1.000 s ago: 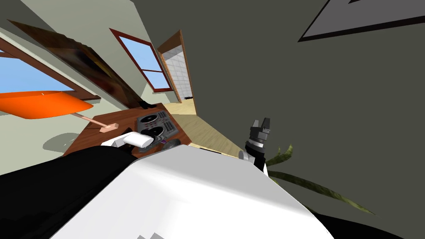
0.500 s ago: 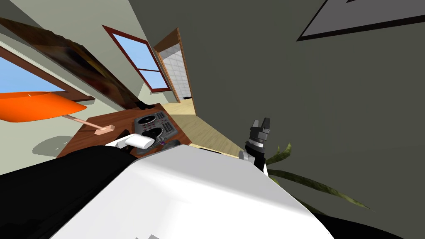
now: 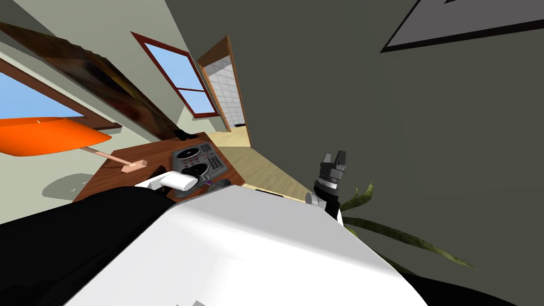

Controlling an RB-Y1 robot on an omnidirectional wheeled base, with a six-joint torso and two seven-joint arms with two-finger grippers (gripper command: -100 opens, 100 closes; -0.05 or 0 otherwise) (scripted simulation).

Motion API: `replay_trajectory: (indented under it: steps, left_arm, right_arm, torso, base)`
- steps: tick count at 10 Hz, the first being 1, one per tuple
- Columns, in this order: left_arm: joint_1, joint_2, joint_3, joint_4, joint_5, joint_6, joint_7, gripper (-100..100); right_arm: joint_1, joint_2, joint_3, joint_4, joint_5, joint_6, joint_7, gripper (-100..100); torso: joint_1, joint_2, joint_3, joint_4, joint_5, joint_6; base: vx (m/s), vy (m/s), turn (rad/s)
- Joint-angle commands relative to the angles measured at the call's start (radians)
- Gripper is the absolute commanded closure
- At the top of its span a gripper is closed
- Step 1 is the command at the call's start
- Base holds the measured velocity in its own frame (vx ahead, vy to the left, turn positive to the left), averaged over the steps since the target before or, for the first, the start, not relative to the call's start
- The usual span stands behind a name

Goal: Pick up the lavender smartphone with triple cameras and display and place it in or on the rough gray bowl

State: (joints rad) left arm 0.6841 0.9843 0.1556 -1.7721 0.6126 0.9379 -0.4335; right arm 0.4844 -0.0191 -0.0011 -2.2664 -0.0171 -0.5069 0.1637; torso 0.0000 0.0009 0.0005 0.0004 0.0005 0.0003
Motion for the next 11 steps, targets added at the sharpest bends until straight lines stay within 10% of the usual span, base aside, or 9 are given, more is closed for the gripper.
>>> replay_trajectory:
  steps: [1, 2, 4, 5, 6, 11]
  left_arm:
    - [0.0, 0.0, 0.0, 0.0, 0.0, 0.0, 0.0, 0]
    - [0.014, 0.019, 0.018, -0.033, 0.017, 0.018, 0.002, 100]
    - [0.013, 0.024, 0.021, -0.034, 0.023, 0.019, 0.0, 100]
    - [0.014, 0.025, 0.022, -0.036, 0.024, 0.022, 0.0, 0]
    - [0.007, 0.044, 0.056, -0.05, 0.046, 0.041, 0.004, 100]
    - [-0.01, 0.098, 0.149, -0.096, 0.108, 0.1, 0.017, 100]
  right_arm:
    - [0.0, 0.0, 0.0, 0.0, 0.0, 0.0, 0.0, 0]
    - [0.0, 0.0, 0.0, 0.0, 0.0, 0.0, 0.0, 0]
    - [0.0, 0.0, 0.0, 0.0, 0.0, 0.0, 0.0, 0]
    - [0.0, 0.0, 0.0, 0.0, 0.0, 0.0, 0.0, 0]
    - [0.0, 0.0, 0.0, 0.0, 0.0, 0.0, 0.0, 0]
    - [0.0, 0.0, 0.0, 0.0, 0.0, 0.0, 0.0, 0]
  torso:
    - [0.0, 0.0, 0.0, 0.0, 0.0, 0.0]
    - [0.0, 0.0, 0.0, 0.0, 0.0, 0.0]
    - [-0.003, 0.001, 0.0, 0.0, -0.001, -0.001]
    - [-0.002, 0.0, 0.0, 0.0, -0.001, 0.0]
    - [-0.001, 0.0, 0.0, 0.0, 0.0, 0.0]
    - [-0.006, 0.004, 0.003, 0.002, -0.002, 0.0]
  base:
    - [0.0, 0.0, 0.0]
    - [-0.002, -0.019, 0.088]
    - [-0.002, -0.027, 0.058]
    - [0.0, 0.0, 0.0]
    - [-0.03, -0.047, -0.033]
    - [-0.05, -0.059, -0.019]
